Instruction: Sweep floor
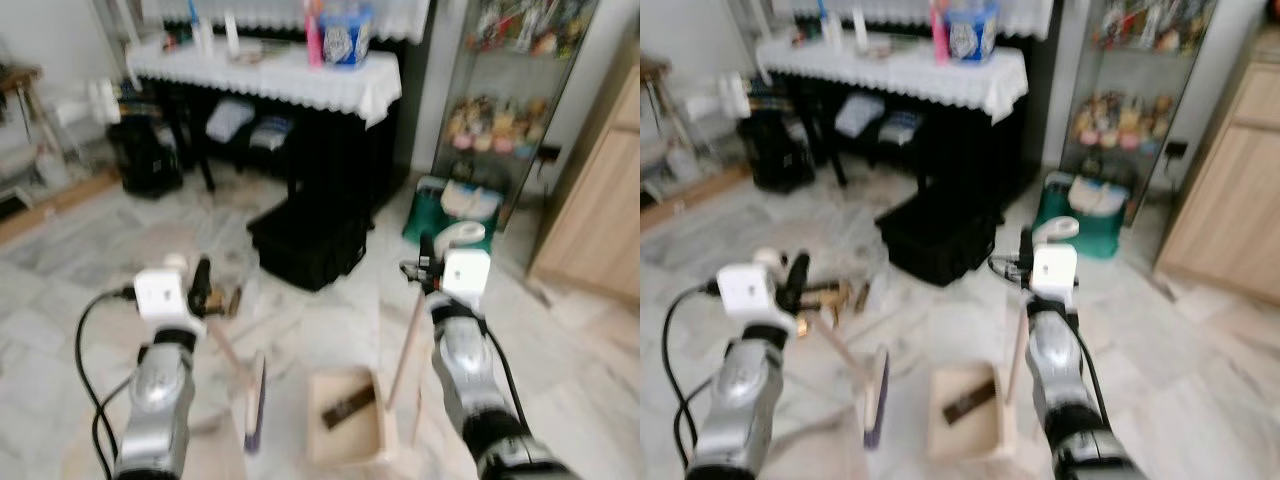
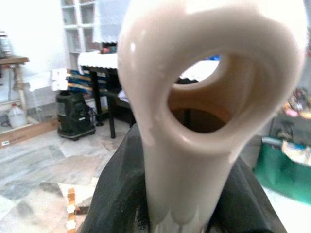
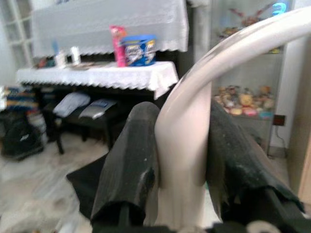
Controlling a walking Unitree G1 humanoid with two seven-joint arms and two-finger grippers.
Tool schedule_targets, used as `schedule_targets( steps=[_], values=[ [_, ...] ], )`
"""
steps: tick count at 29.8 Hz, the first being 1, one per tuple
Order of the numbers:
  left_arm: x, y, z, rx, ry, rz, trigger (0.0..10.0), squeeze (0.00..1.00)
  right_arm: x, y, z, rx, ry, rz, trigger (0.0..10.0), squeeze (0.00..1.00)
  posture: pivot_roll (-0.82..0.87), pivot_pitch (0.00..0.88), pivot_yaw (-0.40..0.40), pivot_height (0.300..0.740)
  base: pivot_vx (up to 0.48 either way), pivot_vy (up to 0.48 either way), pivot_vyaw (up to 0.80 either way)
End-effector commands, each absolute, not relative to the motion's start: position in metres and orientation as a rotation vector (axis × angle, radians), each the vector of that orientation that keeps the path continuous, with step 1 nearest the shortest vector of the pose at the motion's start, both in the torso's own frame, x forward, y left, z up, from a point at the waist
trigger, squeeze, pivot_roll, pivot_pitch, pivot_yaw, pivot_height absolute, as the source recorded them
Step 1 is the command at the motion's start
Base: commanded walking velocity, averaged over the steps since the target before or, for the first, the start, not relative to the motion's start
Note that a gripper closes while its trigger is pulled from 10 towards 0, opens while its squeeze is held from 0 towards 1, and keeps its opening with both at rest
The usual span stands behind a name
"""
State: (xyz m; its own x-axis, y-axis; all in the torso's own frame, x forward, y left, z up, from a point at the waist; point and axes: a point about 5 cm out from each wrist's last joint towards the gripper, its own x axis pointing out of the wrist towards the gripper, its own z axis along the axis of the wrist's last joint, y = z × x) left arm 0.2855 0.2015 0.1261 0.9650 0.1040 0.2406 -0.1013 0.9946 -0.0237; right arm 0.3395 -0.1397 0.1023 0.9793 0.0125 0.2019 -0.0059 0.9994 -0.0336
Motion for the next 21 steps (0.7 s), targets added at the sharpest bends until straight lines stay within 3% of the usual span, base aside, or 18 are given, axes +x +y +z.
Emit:
schedule_targets(
  steps=[1,5,13,21],
  values=[
    [0.282,0.211,0.140,0.017,-0.318,0.142,10.0,0.00,0.348,-0.128,0.121,-0.032,-0.267,0.060,10.0,0.00,0.13,0.000,-0.011,0.740,0.000,0.000,0.00],
    [0.274,0.220,0.141,0.042,-0.323,0.179,10.0,0.00,0.353,-0.115,0.125,0.025,-0.261,0.099,10.0,0.00,0.16,0.000,-0.028,0.740,0.000,0.000,0.00],
    [0.253,0.235,0.142,0.059,-0.328,0.322,10.0,0.00,0.361,-0.090,0.134,0.148,-0.227,0.195,10.0,0.00,0.24,0.000,-0.151,0.740,0.000,0.000,0.00],
    [0.254,0.229,0.144,0.062,-0.318,0.309,10.0,0.00,0.364,-0.089,0.135,0.193,-0.210,0.210,10.0,0.00,0.29,0.000,-0.134,0.740,0.000,0.000,0.00]
  ],
)
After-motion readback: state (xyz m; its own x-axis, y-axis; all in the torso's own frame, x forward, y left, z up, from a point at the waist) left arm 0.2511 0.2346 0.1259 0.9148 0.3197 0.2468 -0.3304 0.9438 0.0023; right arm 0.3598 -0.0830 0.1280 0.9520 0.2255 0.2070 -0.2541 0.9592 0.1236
